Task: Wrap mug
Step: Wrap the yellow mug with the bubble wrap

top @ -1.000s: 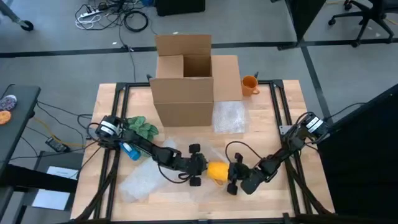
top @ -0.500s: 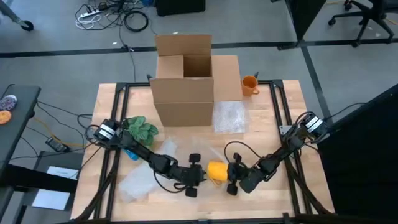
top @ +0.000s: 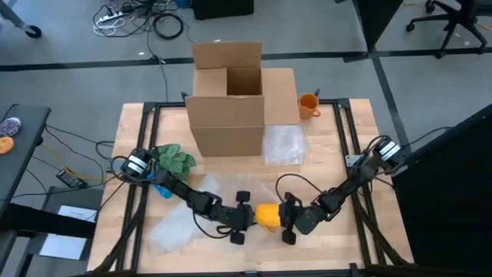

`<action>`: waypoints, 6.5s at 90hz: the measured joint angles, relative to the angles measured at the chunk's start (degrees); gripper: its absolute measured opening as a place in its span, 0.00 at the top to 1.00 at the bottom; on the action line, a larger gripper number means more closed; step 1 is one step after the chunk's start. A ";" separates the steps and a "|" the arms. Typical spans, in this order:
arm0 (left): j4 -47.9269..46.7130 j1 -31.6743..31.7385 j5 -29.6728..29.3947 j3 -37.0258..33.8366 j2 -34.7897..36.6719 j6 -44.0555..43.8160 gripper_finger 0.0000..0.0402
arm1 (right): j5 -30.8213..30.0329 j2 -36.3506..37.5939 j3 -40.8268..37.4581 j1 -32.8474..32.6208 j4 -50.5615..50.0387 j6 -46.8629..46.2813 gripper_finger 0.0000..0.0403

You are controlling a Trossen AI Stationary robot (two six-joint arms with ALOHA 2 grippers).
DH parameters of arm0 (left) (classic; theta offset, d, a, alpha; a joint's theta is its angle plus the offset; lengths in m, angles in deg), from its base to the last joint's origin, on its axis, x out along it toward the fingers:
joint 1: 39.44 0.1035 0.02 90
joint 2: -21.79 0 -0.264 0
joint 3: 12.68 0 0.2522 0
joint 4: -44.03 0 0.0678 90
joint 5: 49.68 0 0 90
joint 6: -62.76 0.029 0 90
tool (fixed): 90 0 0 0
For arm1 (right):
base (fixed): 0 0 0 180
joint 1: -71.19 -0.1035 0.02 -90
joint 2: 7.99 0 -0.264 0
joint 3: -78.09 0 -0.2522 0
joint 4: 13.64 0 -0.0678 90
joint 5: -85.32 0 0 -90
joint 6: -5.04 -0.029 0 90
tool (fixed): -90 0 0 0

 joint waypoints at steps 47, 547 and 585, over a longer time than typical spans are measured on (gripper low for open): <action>0.19 0.02 -0.50 0.00 0.00 -0.13 0.75 | -1.69 9.47 0.02 -9.93 -18.84 -18.32 1.00; 1.04 3.78 0.13 0.00 -0.39 -0.09 0.75 | -18.23 1.78 0.00 -5.56 -7.60 -7.34 1.00; 1.22 3.78 -0.32 0.00 -0.39 -0.09 0.75 | -19.42 12.94 0.02 -15.93 -33.45 -23.71 1.00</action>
